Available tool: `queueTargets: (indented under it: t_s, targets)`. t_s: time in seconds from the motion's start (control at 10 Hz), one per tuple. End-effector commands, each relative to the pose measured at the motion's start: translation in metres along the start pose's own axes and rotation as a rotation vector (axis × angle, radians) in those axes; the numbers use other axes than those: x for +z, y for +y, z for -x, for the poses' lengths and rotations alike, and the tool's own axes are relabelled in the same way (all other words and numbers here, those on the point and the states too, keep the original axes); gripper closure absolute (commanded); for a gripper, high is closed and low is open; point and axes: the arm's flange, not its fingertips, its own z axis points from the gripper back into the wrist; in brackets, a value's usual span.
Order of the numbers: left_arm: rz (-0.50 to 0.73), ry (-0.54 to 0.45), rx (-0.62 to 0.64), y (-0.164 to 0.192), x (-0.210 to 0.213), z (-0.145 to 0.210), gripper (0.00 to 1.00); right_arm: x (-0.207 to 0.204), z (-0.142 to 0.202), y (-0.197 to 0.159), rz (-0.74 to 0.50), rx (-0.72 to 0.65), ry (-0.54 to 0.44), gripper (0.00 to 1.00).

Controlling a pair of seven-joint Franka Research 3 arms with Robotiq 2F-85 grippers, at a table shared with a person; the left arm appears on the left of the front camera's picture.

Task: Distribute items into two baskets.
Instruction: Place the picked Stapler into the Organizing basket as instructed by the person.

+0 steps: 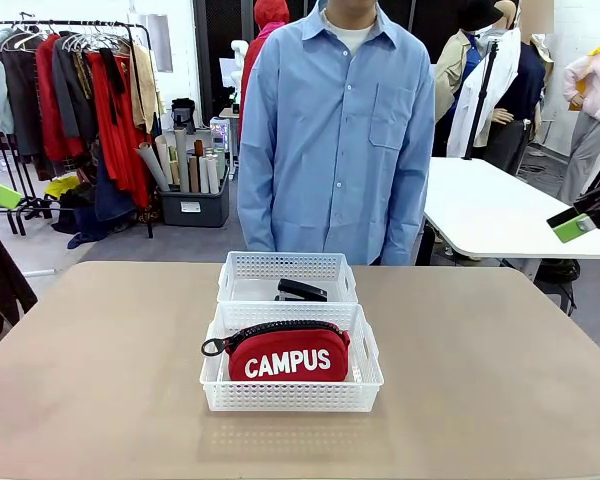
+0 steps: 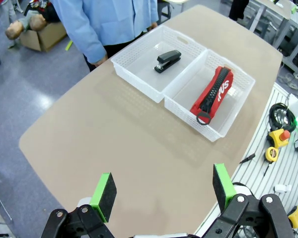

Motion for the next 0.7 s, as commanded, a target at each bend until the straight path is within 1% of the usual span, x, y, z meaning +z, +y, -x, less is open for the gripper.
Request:
queueTargets:
  t_s: [0.0,0.6]
  targets:
    - [0.003,-0.008,-0.003,-0.0005,0.0006,-0.0001,0.00,0.0010,0.0003,0.0008,-0.002,-0.003,0.010,0.00]
    - [0.003,-0.008,-0.003,-0.0005,0.0006,-0.0001,0.00,0.0010,0.0003,0.0008,-0.002,-0.003,0.010,0.00]
